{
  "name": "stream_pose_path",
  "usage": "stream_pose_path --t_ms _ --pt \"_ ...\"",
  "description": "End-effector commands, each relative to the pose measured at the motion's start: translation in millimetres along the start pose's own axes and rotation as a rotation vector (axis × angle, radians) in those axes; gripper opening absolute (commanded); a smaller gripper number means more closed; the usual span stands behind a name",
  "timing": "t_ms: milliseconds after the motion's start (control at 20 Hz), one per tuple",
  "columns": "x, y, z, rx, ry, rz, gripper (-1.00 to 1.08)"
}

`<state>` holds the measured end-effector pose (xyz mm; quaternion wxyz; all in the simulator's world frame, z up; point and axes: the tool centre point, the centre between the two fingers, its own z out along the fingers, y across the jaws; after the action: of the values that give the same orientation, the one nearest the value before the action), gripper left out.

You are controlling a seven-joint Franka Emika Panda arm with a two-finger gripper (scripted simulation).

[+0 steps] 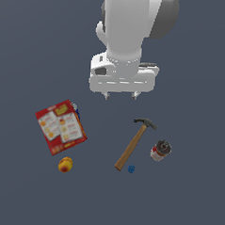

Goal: Pick up a designated object from a clutter of objects.

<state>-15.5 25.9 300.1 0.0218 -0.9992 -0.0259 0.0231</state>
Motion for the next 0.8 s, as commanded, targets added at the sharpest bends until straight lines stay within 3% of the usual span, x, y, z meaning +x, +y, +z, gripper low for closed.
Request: stream_pose_path --t_ms 0,400,750 --pt "0 1 0 0.0 0.0 0.001 1.0" --pt "13 -11 10 -0.012 0.001 -0.053 1.0" --pt "40 -40 36 -0.036 0.004 -0.176 1.0"
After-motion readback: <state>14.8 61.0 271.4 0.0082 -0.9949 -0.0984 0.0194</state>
